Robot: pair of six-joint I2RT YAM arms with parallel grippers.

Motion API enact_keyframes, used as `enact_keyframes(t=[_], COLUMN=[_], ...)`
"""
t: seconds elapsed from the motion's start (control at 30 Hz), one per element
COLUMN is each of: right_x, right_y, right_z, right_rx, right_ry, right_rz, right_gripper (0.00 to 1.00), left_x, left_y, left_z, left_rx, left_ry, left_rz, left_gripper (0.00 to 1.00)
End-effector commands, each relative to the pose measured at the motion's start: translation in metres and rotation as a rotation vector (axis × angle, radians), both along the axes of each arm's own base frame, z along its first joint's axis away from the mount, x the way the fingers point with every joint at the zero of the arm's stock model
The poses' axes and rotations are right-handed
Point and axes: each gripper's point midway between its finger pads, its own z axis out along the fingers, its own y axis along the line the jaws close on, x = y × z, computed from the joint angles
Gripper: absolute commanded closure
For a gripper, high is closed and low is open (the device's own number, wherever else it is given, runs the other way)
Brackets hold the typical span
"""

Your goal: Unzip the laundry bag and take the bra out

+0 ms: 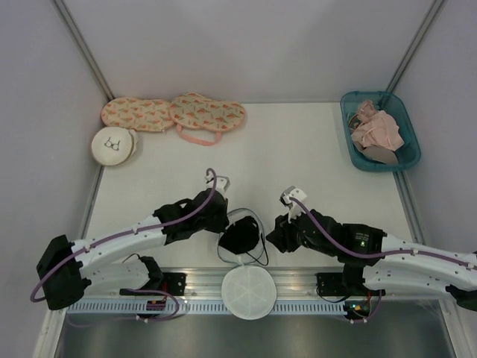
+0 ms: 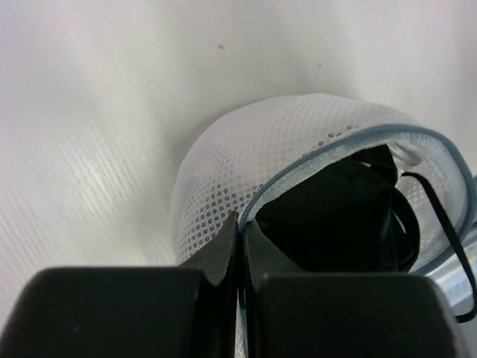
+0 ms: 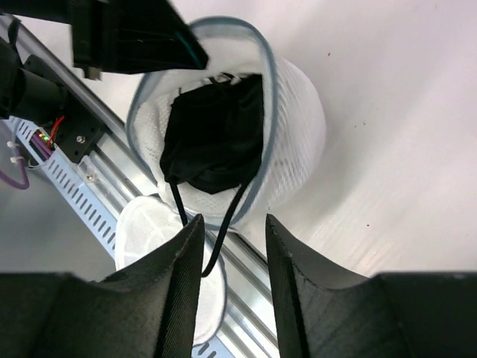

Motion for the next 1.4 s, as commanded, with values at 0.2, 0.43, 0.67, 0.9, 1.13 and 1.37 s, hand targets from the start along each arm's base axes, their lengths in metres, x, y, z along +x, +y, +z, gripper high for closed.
enact_keyframes(t=[0.2, 0.43, 0.67, 0.9, 1.13, 1.37], right_x=[0.009, 0.022, 0.029, 0.042, 0.041, 0.04], right_y=[0.033, 0.061, 0.073, 0.062, 0.077, 0.083], right_z=[0.017, 0.007, -0.02, -0.052, -0.069, -0.076], right_rx=[0.062, 0.059, 0.003, -0.145, -0.138, -0.136], right_ry=[0.016, 0.038, 0.083, 0.097, 0.117, 0.128], right_rz=[-0.017, -0.077, -0.15, -0.279, -0.267, -0.255], right_gripper=[0.48, 0.45, 0.43, 0.42, 0.59, 0.74], left_x=[0.012, 0.007, 0.004, 0.002, 0.0, -0.002], left_y=[0.014, 0.011, 0.014, 0.015, 0.016, 0.016], left_z=[0.019, 0.018, 0.017, 0.018, 0.019, 0.023], left_rx=[-0.476, -0.653, -0.677, -0.691, -0.704, -0.715], left_ry=[0.094, 0.154, 0.167, 0.168, 0.172, 0.174], left_rz=[0.545, 0.611, 0.617, 0.615, 0.61, 0.596], left_gripper=[0.98, 0.98, 0.98, 0.98, 0.98, 0.98])
